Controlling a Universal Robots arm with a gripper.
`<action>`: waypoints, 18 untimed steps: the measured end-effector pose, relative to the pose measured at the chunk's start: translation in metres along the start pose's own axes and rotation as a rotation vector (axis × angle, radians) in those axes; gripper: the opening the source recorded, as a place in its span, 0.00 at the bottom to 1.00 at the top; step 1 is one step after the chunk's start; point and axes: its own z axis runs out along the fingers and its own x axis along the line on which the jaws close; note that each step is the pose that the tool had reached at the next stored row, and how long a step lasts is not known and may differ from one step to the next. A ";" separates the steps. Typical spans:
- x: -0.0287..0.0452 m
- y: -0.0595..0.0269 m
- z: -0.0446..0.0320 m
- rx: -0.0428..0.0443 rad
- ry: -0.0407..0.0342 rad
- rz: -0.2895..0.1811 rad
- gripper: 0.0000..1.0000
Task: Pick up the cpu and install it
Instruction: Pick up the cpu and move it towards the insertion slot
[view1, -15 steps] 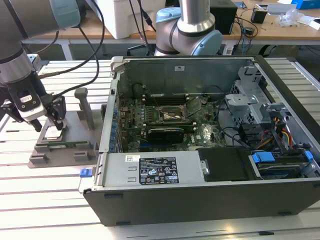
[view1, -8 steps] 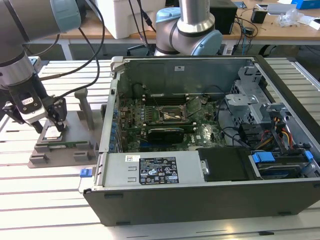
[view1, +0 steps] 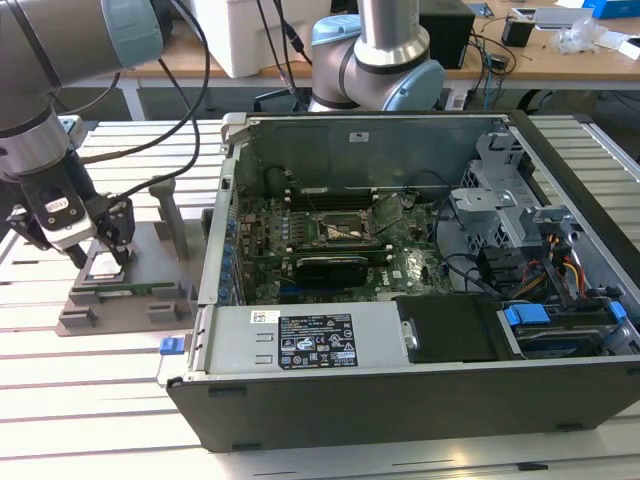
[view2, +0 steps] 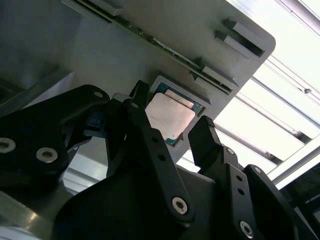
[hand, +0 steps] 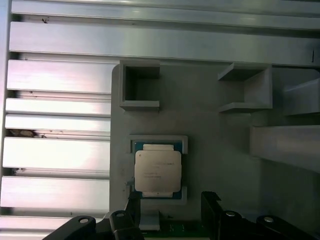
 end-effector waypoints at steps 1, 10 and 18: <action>0.0000 0.0000 0.0005 0.0000 0.0001 0.000 0.60; 0.0002 0.0015 0.0074 0.0011 0.0004 -0.001 0.60; 0.0042 0.0170 0.0136 0.0188 0.0023 -0.050 0.60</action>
